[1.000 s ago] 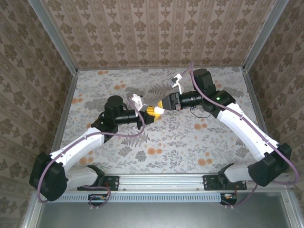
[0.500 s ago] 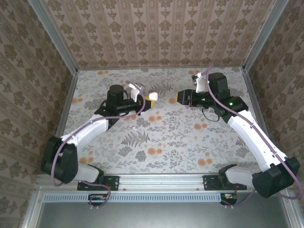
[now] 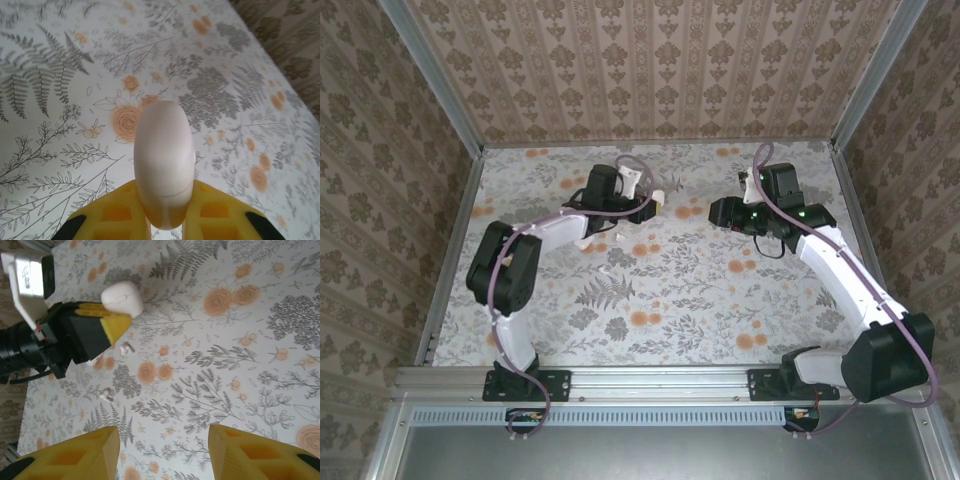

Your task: Insert the wireless bluetooth earbuds into the charging case

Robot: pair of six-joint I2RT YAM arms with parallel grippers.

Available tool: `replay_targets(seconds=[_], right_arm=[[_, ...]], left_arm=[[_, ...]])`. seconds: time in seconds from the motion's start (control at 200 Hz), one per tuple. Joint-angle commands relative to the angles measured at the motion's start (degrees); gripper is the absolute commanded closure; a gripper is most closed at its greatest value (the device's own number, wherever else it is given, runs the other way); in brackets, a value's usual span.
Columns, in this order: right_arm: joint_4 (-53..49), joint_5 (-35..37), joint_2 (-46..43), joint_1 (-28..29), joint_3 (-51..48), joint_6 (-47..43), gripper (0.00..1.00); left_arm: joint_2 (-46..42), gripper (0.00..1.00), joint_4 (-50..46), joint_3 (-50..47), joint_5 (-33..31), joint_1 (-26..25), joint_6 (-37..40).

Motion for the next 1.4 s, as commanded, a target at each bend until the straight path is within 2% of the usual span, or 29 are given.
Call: replay_targets(seconds=[0.0,0.295,0.48,0.61,0.845,1.11,1.315,1.395], right_arm=[[-3.31,-0.70,1.18,-2.09,1.02,-3.52,0.49],[-3.40,-2.02,-1.66,-6.85,-2.79,-5.39,0.49],[-3.02,-2.45,-3.61,-8.03,-4.80,-5.01,0.49],[-2.59,-2.79,-4.02,-8.06,-5.62,-4.06,0.49],[-6.77,2.95,-3.51,-7.39,-4.36,-3.31,0.50],[-10.78,11.75,-0.59,1.06,1.12,-4.91,0.49],[-10.39,17.22,4.86,10.25,7.38,-5.79,0.47],[-9.84,18.73,10.22,14.02,11.03,-7.39,0.45]], left_arm=[[4.65,1.00,-5.84,6.53,-5.35,-1.61,-2.85],[15.26,0.96,-17.00,18.86,-14.23,-5.81,-2.09],[17.90,0.92,-19.79,21.41,-15.72,-6.72,-2.47],[18.09,0.83,-22.75,22.18,-17.71,-6.72,-1.57],[14.00,0.65,-26.83,21.28,-22.64,-6.50,3.97],[6.92,0.50,-31.97,20.27,-24.20,-3.74,8.29],[-3.82,0.45,-31.34,11.25,-27.94,1.28,9.07],[-8.88,0.44,-31.09,6.23,-28.70,4.04,8.85]])
